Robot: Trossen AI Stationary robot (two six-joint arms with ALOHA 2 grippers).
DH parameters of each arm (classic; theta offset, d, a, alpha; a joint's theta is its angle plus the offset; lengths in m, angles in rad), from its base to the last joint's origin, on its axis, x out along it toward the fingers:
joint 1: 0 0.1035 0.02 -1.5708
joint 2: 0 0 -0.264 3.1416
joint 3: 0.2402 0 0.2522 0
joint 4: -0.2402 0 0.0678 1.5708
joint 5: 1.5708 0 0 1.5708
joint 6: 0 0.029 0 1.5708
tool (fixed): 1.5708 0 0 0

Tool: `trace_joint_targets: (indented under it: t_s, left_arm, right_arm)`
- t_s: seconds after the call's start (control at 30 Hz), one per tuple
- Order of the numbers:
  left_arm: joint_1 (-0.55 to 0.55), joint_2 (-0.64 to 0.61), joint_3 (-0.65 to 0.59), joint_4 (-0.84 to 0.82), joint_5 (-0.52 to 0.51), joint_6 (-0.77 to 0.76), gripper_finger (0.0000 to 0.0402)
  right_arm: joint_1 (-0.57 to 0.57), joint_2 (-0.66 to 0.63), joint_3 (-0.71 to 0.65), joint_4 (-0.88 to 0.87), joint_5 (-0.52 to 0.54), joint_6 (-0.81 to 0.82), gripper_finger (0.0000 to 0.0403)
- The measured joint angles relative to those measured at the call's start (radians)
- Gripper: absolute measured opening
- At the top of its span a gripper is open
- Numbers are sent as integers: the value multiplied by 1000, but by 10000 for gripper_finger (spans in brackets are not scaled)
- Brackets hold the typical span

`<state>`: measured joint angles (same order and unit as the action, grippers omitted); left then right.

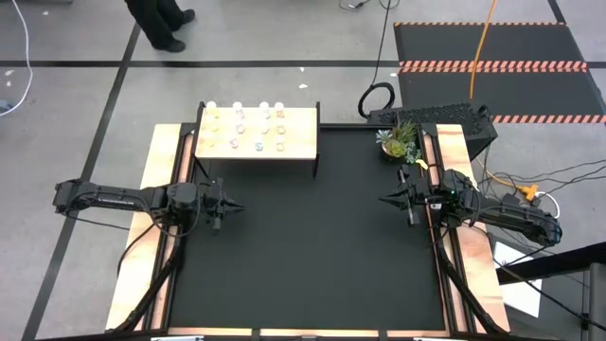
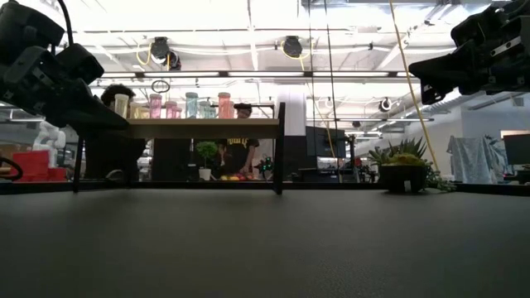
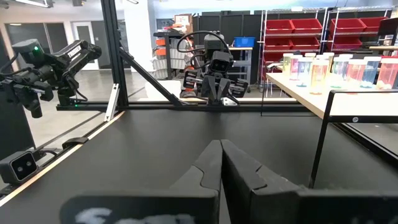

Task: Pick and place medicine bottles onto shelf by color
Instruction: Return to Home Position

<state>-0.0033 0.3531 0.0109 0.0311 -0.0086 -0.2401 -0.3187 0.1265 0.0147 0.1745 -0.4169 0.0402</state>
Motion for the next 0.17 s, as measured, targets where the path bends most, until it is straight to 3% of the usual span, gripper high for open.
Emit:
trace_joint_targets:
  t_s: [0.17]
  left_arm:
    - [0, 0, 0, 0, 0, 0, 26]
  right_arm:
    - [0, 0, 0, 0, 0, 0, 0]
